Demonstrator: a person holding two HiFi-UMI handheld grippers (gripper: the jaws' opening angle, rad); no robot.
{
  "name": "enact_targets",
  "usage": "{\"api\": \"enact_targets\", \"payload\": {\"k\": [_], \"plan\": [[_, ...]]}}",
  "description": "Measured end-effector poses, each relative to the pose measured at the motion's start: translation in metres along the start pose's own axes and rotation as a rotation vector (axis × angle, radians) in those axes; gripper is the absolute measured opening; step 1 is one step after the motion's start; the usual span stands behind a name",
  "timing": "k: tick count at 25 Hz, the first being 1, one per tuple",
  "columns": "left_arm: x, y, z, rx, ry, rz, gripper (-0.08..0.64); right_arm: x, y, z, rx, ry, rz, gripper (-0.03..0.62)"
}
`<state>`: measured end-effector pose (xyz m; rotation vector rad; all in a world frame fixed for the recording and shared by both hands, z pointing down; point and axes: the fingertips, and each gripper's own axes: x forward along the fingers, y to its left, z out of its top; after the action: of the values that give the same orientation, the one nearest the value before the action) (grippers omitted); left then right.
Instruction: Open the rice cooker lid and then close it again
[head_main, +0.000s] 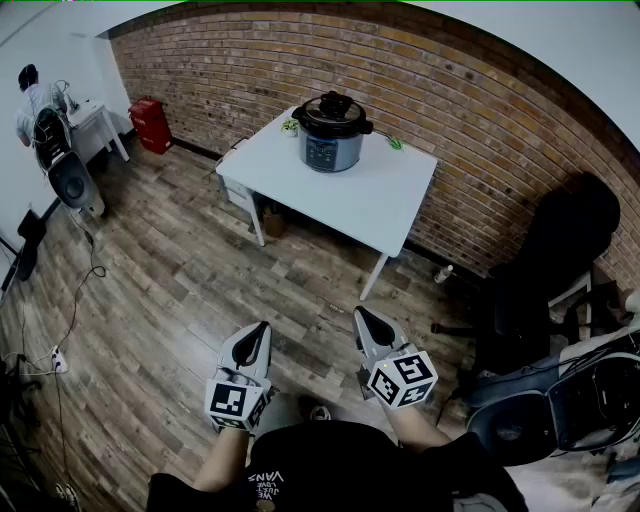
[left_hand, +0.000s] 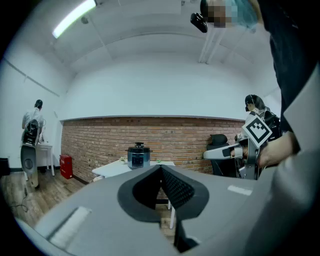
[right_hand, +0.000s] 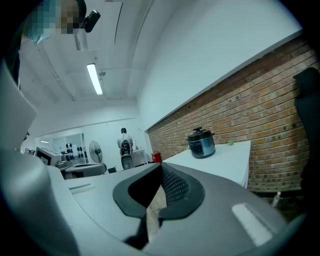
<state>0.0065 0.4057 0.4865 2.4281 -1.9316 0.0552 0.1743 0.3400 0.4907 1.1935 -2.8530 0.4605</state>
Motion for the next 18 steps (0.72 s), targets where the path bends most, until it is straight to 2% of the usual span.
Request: {"api": "enact_targets", "payload": {"k": [3, 6, 7, 8, 9, 10, 11, 18], "plan": [[0.007, -0.001, 0.004, -0.02, -0.016, -0.003, 0.002, 0.004, -0.001, 0.001, 0.01, 0.007, 0.044, 0.005], [0.017, -0.002, 0.007, -0.036, -0.053, -0.042, 0.011, 0.012, 0.002, 0.006, -0.007, -0.014, 0.087, 0.007], [0.021, 0.001, 0.007, -0.048, -0.058, -0.047, 0.02, 0.017, 0.002, 0.007, -0.017, -0.02, 0.089, 0.039], [0.025, 0.006, 0.007, -0.059, -0.062, -0.048, 0.074, 0.023, 0.002, 0.008, -0.022, -0.024, 0.087, 0.102], [0.03, 0.011, 0.007, -0.066, -0.063, -0.048, 0.147, 0.03, 0.002, 0.01, -0.021, -0.028, 0.084, 0.19], [0.035, 0.017, 0.007, -0.069, -0.063, -0.053, 0.179, 0.038, 0.001, 0.011, -0.016, -0.031, 0.081, 0.244], [0.041, 0.023, 0.007, -0.068, -0.062, -0.062, 0.187, 0.046, 0.0, 0.012, -0.012, -0.033, 0.078, 0.26], [0.081, 0.09, 0.015, -0.08, -0.043, -0.127, 0.204, 0.118, 0.003, 0.03, -0.004, -0.043, 0.024, 0.276]]}}
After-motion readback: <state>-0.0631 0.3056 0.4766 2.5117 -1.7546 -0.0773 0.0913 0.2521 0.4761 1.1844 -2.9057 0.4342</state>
